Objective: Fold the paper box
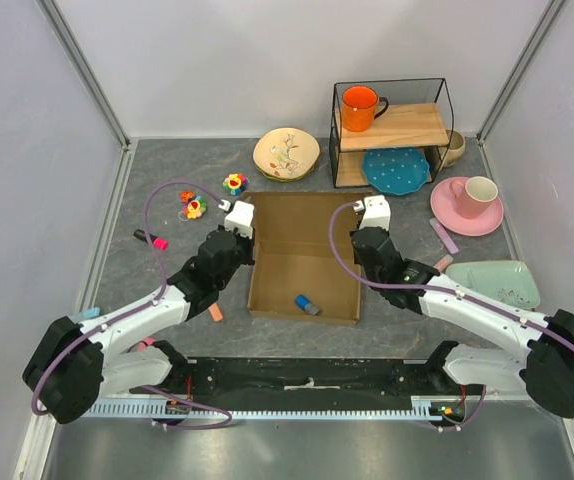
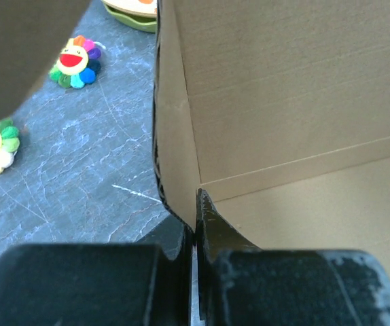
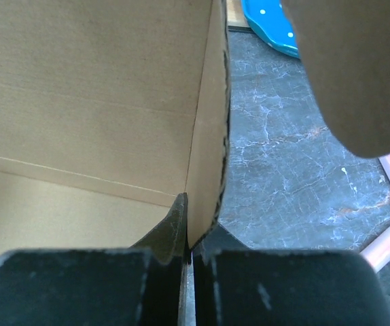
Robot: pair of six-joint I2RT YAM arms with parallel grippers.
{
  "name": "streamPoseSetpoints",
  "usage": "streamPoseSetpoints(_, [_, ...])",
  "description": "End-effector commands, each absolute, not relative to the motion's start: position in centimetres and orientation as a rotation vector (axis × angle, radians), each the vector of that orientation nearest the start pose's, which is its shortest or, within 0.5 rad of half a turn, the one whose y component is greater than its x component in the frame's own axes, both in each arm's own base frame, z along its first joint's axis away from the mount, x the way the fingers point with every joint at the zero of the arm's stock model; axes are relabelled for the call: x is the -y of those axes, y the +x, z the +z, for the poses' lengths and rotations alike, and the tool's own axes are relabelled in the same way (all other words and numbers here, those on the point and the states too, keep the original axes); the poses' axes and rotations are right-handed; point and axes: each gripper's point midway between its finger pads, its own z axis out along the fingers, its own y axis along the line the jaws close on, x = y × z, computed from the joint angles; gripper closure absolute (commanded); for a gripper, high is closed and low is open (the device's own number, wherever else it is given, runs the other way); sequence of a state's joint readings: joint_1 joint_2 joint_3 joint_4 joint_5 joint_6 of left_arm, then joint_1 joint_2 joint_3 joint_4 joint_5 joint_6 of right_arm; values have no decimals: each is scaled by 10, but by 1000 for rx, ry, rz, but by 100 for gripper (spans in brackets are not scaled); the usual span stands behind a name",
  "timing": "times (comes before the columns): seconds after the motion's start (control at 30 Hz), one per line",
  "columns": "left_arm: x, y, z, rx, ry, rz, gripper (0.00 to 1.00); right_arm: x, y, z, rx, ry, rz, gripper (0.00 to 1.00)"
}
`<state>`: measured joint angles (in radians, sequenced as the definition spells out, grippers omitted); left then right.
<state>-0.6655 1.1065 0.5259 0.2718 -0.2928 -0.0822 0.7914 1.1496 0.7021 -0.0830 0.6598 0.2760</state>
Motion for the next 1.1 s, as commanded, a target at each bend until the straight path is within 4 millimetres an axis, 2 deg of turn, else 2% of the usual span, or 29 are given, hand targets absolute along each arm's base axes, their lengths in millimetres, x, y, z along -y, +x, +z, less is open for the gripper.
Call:
streamPoseSetpoints(0.0, [184,326,183,-1743,161,-199,98,-173,299,163,-1963,-106,-15,100])
streamPoseSetpoints(0.5, [180,318,172,-1751,-98,-96,96,-168,296,153,-1940,5,-105,100])
streamPoseSetpoints(0.77, [191,307,169,-1735,-183,-146,96,-168,297,145,-1919,75,-84,100])
streamPoseSetpoints(1.07, [197,291,153,-1703,-214,-223,93,-164,289,131,-1898,145,-40,100])
